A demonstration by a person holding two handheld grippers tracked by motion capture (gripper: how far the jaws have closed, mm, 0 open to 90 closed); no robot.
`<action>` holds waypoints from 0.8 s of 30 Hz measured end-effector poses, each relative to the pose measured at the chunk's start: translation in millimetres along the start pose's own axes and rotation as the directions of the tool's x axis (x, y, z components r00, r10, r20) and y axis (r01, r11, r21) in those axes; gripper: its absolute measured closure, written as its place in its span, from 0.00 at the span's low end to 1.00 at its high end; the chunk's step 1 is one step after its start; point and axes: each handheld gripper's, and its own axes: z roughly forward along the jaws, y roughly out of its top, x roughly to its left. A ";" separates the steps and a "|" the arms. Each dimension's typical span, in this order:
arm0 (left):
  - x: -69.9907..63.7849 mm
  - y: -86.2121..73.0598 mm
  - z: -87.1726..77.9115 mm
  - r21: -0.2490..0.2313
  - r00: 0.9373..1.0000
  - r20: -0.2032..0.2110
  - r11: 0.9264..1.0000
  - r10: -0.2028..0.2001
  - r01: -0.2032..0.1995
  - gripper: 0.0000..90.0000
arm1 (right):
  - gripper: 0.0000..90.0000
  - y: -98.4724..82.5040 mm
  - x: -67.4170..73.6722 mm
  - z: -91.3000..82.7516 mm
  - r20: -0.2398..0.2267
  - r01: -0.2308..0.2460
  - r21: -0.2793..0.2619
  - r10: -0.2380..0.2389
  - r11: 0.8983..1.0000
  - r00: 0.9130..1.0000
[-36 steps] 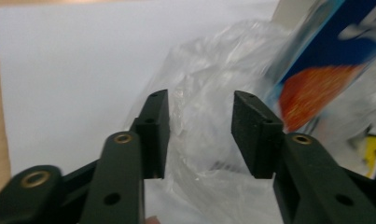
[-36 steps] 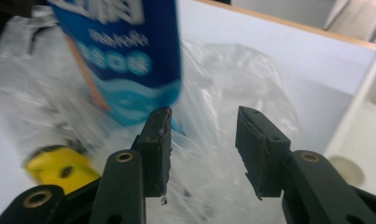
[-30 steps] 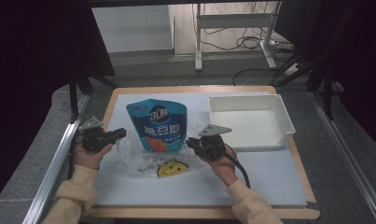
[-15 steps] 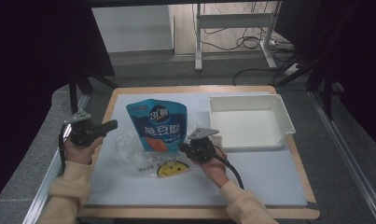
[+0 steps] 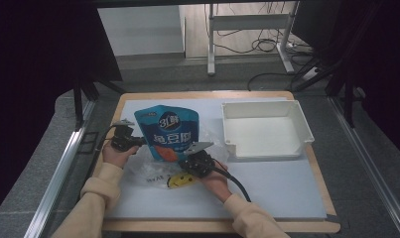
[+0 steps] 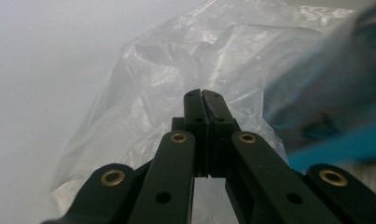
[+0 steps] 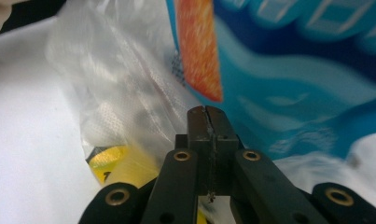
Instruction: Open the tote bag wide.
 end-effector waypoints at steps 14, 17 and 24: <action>15.7 -0.8 26.2 0.033 1.000 0.018 0.999 0.001 -0.001 1.00 | 0.99 -7.3 8.3 12.2 -0.057 0.012 0.039 -0.009 0.999 0.998; 14.3 -1.0 26.2 0.030 1.000 0.015 1.000 0.004 -0.004 1.00 | 0.99 -5.8 7.2 10.1 -0.052 0.007 0.017 -0.006 1.000 0.999; 12.3 -3.0 32.7 0.047 1.000 -0.005 0.999 0.014 -0.014 1.00 | 0.99 -2.2 8.6 15.8 -0.025 0.003 0.017 -0.003 1.000 1.000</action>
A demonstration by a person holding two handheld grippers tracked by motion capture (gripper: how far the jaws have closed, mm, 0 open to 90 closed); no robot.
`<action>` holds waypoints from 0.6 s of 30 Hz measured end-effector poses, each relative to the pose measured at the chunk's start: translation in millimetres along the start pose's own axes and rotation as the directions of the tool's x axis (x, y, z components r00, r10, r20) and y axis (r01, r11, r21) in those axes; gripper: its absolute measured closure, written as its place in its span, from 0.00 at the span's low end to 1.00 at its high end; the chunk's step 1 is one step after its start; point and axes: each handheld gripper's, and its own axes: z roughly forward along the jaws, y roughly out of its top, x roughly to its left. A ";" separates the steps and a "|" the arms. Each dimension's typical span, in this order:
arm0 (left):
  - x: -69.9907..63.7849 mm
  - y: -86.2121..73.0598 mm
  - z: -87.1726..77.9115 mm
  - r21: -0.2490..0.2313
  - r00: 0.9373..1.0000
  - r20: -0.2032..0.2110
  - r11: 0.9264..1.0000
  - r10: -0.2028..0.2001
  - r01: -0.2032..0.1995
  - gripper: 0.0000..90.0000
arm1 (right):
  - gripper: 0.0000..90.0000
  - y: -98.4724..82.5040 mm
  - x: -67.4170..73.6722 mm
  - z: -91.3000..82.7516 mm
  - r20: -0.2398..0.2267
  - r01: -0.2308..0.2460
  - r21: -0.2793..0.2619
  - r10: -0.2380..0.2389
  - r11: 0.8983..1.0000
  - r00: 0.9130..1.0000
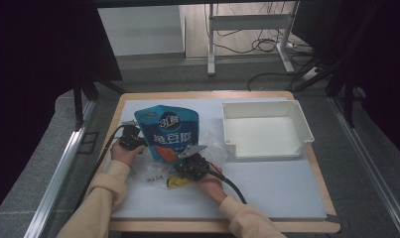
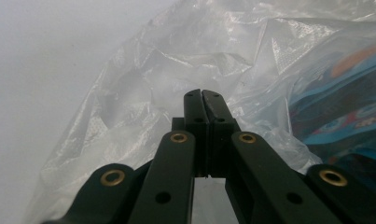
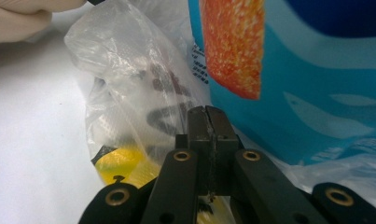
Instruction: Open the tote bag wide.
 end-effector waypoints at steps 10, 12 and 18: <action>4.3 -1.4 13.8 0.002 0.999 -0.041 1.000 0.014 -0.014 1.00 | 0.99 -2.7 5.8 9.9 -0.046 0.019 0.044 -0.017 0.999 0.999; 6.7 -0.6 14.9 -0.009 0.999 -0.044 1.000 0.010 -0.011 1.00 | 0.99 -3.2 7.0 9.9 -0.059 0.028 0.043 -0.026 0.999 0.998; 12.6 0.7 16.1 -0.024 0.999 -0.037 1.000 -0.008 0.007 1.00 | 0.99 -5.0 16.9 10.0 -0.118 0.068 0.047 -0.062 0.997 0.991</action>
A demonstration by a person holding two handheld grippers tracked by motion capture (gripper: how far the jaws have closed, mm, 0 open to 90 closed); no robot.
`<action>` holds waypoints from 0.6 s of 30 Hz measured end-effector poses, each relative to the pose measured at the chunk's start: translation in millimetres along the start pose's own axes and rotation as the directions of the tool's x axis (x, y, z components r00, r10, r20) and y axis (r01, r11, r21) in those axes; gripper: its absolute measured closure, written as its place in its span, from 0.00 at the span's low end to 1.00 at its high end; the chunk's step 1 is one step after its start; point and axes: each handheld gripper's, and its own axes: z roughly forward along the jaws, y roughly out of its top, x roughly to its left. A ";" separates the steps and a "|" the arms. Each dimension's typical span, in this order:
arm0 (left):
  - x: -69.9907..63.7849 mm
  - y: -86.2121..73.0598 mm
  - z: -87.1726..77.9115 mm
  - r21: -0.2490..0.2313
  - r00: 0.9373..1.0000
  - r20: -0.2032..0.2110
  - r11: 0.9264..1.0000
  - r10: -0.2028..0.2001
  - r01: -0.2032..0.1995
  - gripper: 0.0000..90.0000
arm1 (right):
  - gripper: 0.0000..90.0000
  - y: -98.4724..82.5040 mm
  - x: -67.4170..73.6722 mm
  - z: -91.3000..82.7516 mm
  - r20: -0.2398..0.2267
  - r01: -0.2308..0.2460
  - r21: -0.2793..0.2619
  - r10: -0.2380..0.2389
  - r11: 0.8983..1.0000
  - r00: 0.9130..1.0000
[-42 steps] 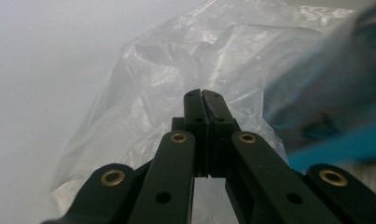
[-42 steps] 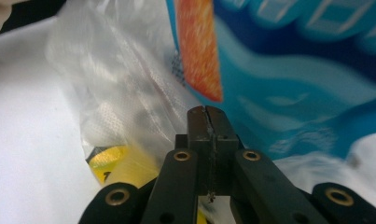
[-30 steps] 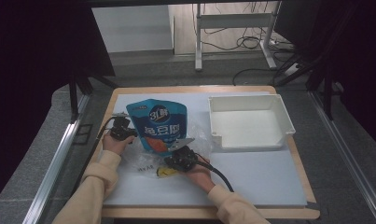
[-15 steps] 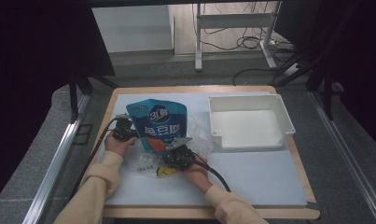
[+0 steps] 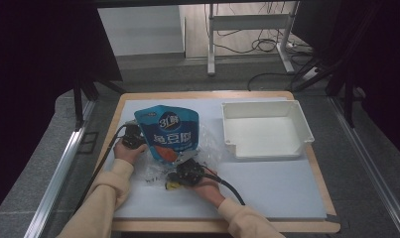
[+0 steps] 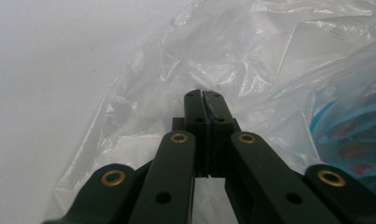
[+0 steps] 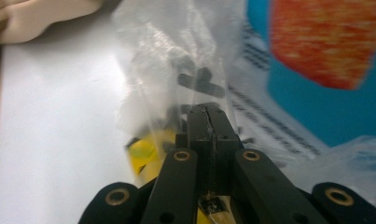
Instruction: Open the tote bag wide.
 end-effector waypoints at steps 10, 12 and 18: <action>1.4 2.0 1.4 -0.002 1.000 -0.004 1.000 -0.007 0.007 1.00 | 0.99 -5.4 18.3 -1.0 -0.075 0.049 0.020 -0.047 0.999 0.996; -0.6 3.4 2.3 0.003 1.000 -0.016 1.000 0.007 -0.007 1.00 | 0.99 -7.1 20.7 -2.5 -0.082 0.056 0.025 -0.054 0.998 0.995; -2.5 4.2 3.1 0.009 1.000 -0.020 1.000 0.015 -0.014 1.00 | 0.99 -9.1 26.6 -5.5 -0.086 0.086 0.037 -0.083 0.996 0.993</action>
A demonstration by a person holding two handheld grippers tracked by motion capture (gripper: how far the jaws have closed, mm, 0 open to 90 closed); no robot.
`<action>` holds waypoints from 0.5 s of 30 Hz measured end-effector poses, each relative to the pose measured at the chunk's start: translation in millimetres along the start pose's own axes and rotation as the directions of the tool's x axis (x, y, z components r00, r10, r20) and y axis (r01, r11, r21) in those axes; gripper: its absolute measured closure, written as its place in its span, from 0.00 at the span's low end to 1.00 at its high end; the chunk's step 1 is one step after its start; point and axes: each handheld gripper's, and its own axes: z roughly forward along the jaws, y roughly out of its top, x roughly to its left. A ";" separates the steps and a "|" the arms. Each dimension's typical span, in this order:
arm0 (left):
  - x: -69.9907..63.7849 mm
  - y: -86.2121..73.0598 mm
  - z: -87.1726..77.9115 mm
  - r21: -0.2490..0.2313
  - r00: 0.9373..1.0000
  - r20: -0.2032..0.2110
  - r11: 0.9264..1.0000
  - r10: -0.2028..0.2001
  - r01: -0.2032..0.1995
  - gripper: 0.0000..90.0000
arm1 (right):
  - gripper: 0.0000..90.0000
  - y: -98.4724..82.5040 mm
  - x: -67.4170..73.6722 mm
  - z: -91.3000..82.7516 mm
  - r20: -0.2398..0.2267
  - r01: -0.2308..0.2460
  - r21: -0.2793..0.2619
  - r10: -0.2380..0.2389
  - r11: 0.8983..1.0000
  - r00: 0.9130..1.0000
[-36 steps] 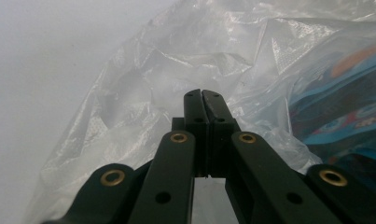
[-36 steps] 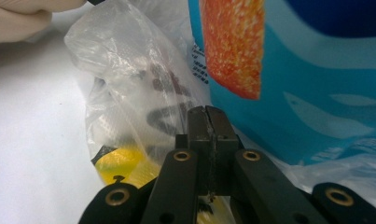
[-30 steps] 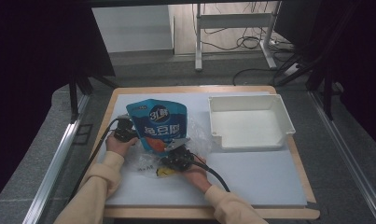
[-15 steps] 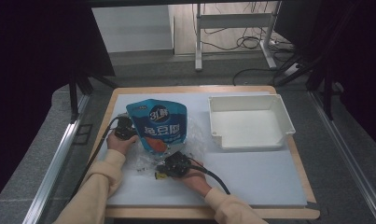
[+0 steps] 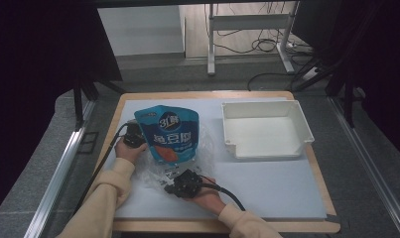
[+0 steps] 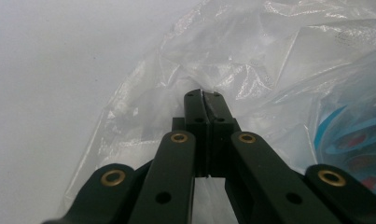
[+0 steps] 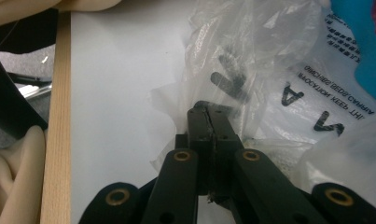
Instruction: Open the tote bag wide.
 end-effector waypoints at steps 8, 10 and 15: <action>-0.8 0.1 -1.8 -0.006 1.000 0.001 1.000 0.002 -0.002 1.00 | 0.99 -0.9 -3.8 -5.2 0.028 -0.021 -0.024 0.022 0.999 0.999; -1.4 1.5 -7.2 -0.034 1.000 0.015 0.999 -0.003 0.003 1.00 | 0.99 1.4 -6.5 -13.0 0.041 -0.024 -0.055 0.026 0.998 0.999; -1.5 6.3 -30.5 -0.114 0.998 0.067 0.993 -0.015 0.023 1.00 | 0.99 7.4 -12.8 -43.8 0.092 -0.030 -0.128 0.042 0.991 0.995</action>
